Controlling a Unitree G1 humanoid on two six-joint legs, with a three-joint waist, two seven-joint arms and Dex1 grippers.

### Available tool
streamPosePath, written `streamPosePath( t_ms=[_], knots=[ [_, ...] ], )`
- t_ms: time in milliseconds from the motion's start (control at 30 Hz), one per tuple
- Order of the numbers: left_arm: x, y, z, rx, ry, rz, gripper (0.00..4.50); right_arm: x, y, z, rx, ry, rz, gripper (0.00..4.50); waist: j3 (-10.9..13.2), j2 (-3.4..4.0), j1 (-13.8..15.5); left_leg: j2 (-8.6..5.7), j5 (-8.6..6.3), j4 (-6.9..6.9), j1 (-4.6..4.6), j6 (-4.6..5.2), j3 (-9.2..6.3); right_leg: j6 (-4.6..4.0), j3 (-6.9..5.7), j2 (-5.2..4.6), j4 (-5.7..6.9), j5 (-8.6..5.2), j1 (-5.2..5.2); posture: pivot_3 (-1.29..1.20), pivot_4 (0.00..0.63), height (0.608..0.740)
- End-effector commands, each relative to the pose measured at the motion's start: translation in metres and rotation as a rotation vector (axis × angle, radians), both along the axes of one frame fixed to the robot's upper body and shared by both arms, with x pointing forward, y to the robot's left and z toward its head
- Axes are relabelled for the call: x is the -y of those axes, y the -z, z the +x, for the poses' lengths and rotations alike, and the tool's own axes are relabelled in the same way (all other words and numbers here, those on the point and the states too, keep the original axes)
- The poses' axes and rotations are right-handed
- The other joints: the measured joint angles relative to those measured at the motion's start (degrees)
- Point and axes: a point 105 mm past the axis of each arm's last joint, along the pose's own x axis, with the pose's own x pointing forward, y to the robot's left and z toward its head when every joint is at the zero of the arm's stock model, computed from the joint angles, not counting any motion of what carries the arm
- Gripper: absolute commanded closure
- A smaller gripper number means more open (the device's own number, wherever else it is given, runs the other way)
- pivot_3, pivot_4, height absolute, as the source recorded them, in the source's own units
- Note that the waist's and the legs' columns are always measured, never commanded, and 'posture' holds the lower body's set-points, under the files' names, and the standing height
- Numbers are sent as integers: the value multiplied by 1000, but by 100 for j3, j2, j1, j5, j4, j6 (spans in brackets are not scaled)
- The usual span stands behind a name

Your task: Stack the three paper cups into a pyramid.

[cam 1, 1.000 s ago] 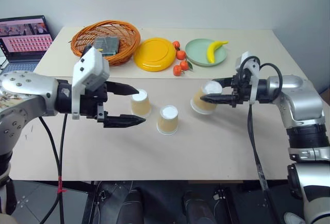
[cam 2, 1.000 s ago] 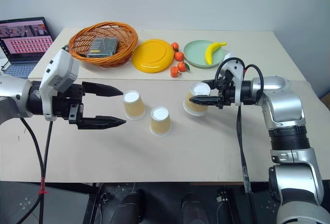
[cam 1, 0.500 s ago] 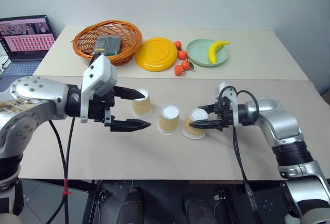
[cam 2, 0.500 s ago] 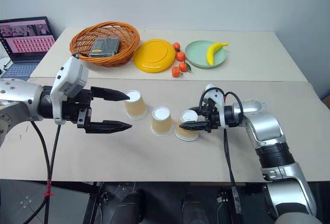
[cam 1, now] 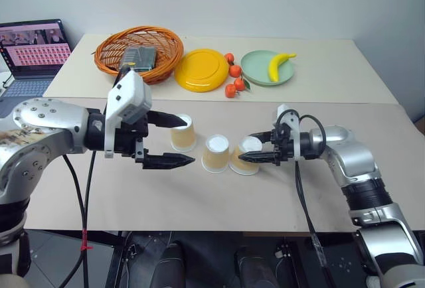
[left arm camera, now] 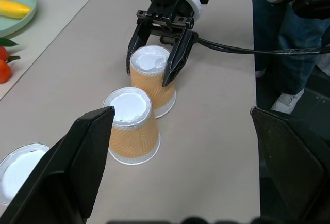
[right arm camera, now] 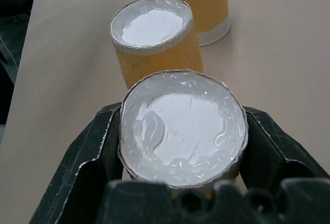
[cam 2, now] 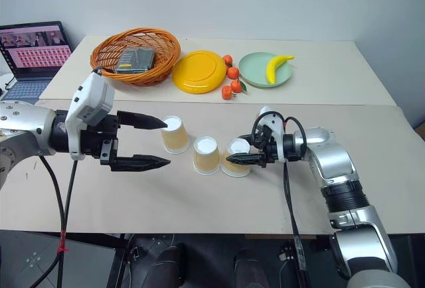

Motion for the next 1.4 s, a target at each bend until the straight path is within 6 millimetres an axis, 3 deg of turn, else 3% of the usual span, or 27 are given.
streamPosePath(
  t_ms=[33,67,167,533,667,767,867,1000,1067,1167,1400],
  knots=[
    [0,-9,-1,60,1,7,0,-3,-8,2,48,-18,-9,278,0,0,6,0,0,0,0,0,0,0,0,0,0,0,0,0,150,732],
    [0,-9,0,61,0,7,0,-3,-10,3,58,-19,-10,23,0,0,8,0,0,0,0,0,-1,0,-1,0,0,0,0,0,150,732],
    [-2,-11,2,68,-12,7,0,-4,-25,-2,76,-47,6,23,0,0,12,-1,0,-1,-2,0,0,0,0,0,-1,0,-1,0,150,732],
    [-4,-9,12,96,-39,9,0,3,-119,-26,255,-82,94,23,0,0,21,0,0,-2,-2,0,-1,0,-3,0,-2,0,0,0,150,732],
    [-9,-10,13,92,-57,-3,0,26,-145,-22,312,-2,111,23,1,-1,20,-1,0,-1,-2,0,0,0,-1,-1,-1,0,-3,0,150,732],
    [-19,-7,14,82,-99,12,0,48,-144,-18,303,59,77,23,1,-2,46,-1,0,-4,-3,0,-1,0,-3,-2,-6,-1,-2,0,150,732],
    [-58,6,18,46,-265,54,0,73,-136,-12,256,134,37,23,1,-2,8,-1,-1,-7,-3,1,3,-1,0,-3,-8,-1,-4,0,150,732],
    [-83,16,14,6,-391,-41,0,70,-132,-14,219,87,46,23,2,0,-85,5,0,-17,-2,1,12,-7,8,-2,3,-2,-22,0,150,732],
    [-101,33,13,16,-498,-59,0,66,-125,-18,187,44,35,23,2,0,-107,5,0,-17,-2,0,12,-7,9,-2,2,-2,-22,0,150,732],
    [-108,54,7,27,-584,-157,0,67,-113,-29,127,-42,-8,23,2,0,-116,3,-1,-22,0,1,16,-7,11,-6,-5,-2,-17,0,150,732],
    [-110,89,18,147,-790,-245,0,75,-119,-32,114,-54,15,23,3,-4,31,0,-1,-3,5,0,10,-7,5,-7,-5,0,0,0,150,732]
  ],
)
